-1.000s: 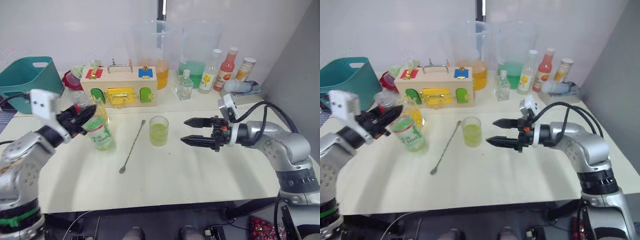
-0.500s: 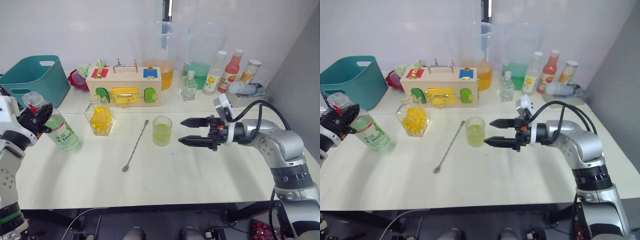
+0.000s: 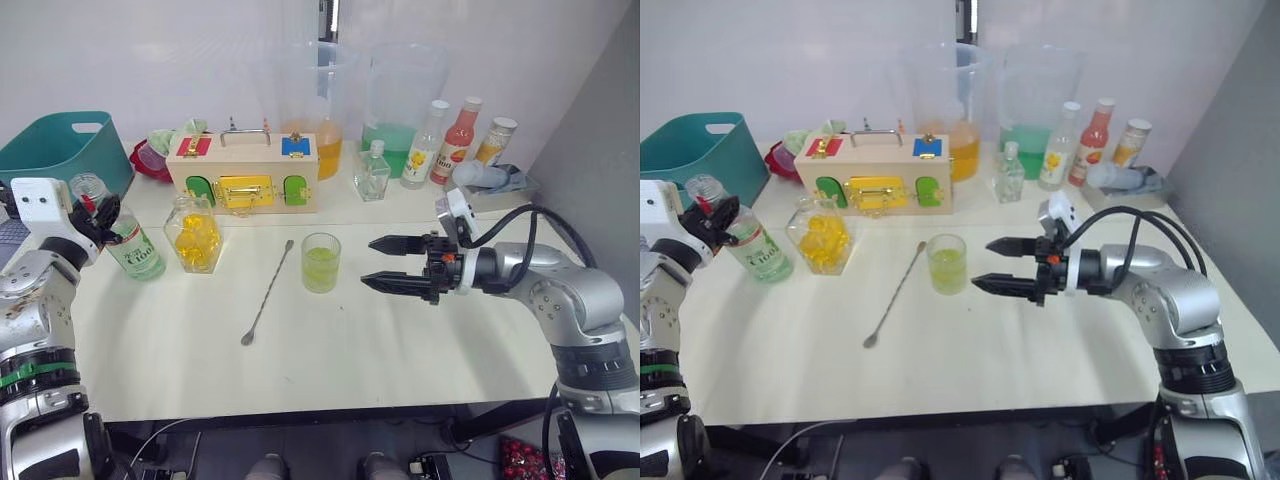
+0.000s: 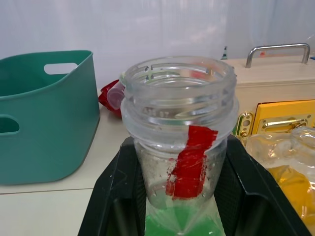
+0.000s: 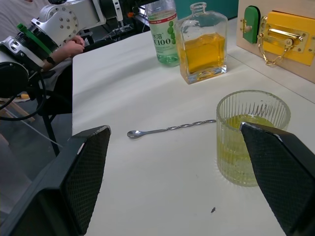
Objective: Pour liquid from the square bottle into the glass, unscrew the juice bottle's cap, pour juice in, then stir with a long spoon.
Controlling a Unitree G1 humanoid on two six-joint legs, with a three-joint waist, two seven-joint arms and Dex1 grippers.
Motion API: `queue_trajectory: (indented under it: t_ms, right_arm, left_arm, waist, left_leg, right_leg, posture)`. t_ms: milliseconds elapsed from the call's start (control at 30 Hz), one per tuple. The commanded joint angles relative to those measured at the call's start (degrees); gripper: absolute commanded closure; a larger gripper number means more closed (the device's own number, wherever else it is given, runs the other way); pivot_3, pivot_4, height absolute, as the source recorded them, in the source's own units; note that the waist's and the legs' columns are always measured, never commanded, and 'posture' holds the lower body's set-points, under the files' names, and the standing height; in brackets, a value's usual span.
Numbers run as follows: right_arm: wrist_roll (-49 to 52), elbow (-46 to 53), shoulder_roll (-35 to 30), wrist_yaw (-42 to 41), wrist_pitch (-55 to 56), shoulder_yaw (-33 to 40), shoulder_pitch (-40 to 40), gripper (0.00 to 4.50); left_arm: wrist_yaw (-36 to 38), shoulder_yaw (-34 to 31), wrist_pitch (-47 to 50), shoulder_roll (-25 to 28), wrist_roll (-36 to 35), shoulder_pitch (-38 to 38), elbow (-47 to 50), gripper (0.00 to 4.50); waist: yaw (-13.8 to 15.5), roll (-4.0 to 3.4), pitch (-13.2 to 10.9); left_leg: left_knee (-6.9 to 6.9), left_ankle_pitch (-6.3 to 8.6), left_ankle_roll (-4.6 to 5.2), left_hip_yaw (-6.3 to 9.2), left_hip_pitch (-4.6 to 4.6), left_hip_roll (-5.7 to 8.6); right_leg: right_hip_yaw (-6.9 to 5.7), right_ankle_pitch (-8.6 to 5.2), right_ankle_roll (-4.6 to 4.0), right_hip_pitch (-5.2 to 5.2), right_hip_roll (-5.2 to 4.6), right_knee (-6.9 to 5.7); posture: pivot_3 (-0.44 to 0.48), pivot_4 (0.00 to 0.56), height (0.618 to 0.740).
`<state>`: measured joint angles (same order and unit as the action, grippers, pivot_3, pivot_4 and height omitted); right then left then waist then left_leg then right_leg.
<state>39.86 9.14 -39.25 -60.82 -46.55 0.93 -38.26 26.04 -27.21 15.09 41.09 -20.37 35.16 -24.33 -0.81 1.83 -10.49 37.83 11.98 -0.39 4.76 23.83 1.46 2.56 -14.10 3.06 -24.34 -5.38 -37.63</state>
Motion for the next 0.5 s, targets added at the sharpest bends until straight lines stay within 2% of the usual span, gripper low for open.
queue_trajectory:
  t_ms: [33, 267, 333, 500]
  right_arm:
    - [1.4, 2.2, -0.7, 0.5, -0.3, 2.1, 0.1, 0.03]
    - [1.6, 3.0, -0.7, 1.1, -0.5, 2.3, 0.9, 0.03]
    - [1.6, 2.8, -0.6, 1.2, -0.3, 2.1, 0.8, 0.0]
    - [1.5, 2.7, -1.1, 0.6, -0.5, 1.3, 0.7, 0.0]
  left_arm:
    - [1.4, -0.3, -4.2, 1.8, 0.5, 1.0, -1.4, 3.1]
    - [2.2, -0.9, -4.4, 2.4, -0.3, -1.2, -1.5, 3.1]
    - [2.3, -1.4, -4.2, 2.2, -1.0, -1.8, -0.3, 2.21]
    - [1.5, -3.6, -3.9, 2.1, -2.9, -3.2, 3.7, 0.63]
  waist:
    - [0.0, 0.01, 0.0]
    - [-0.1, 0.01, 0.0]
    - [-0.3, 0.01, 0.0]
    - [-0.2, 0.01, 0.0]
  left_leg:
    - [0.0, 0.0, 0.0, 0.0, 0.0, 0.0]
    - [0.0, 0.0, 0.0, 0.0, -0.01, 0.0]
    - [0.0, 0.01, 0.01, 0.0, -0.01, -0.02]
    - [-0.02, 0.01, 0.01, -0.01, -0.02, -0.03]
  right_leg:
    - [0.0, 0.0, 0.0, 0.0, 0.0, -0.02]
    - [0.0, 0.0, 0.0, 0.0, -0.01, -0.03]
    - [0.0, 0.0, 0.0, -0.01, 0.0, -0.03]
    - [0.0, 0.0, 0.0, -0.01, 0.0, -0.02]
  posture:
    - [0.0, 0.15, 0.74]
    - [0.0, 0.15, 0.74]
    - [0.0, 0.15, 0.74]
    - [0.0, 0.15, 0.74]
